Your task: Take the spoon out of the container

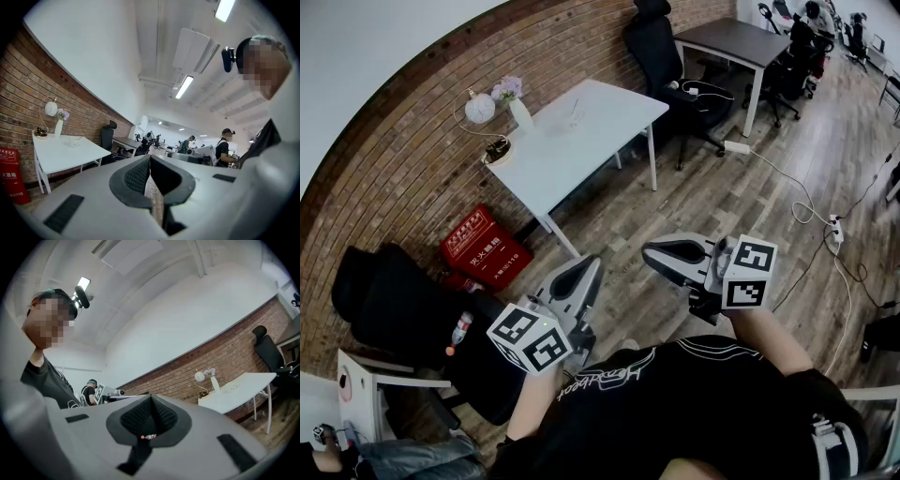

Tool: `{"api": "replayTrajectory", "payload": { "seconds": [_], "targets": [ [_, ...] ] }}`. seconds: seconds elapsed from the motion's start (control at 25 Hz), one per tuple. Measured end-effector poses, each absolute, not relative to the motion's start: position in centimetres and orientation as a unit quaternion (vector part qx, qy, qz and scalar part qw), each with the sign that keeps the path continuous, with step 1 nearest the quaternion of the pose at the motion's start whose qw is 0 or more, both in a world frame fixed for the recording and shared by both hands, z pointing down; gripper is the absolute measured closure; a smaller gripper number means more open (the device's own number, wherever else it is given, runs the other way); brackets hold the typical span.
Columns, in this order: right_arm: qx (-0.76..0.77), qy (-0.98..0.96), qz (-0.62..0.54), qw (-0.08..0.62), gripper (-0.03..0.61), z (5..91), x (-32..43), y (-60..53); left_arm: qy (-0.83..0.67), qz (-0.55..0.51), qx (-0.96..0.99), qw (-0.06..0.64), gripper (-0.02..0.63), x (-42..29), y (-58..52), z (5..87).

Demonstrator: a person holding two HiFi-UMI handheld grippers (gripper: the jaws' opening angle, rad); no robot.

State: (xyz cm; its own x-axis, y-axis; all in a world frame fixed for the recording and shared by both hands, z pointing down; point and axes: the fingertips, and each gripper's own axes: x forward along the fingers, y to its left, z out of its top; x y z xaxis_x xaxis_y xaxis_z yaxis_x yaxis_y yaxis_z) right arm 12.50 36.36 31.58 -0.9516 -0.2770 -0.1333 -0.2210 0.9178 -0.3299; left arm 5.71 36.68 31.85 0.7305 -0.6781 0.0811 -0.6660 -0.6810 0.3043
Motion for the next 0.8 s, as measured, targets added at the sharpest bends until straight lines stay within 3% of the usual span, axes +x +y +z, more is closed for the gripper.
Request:
{"api": "replayTrajectory", "payload": {
  "seconds": [0.8],
  "targets": [
    [-0.148,0.969,-0.170,0.098,0.581,32.5,12.7,29.8,-0.354,-0.018,0.920,0.169,0.609,5.3,30.4,33.2]
  ]
}}
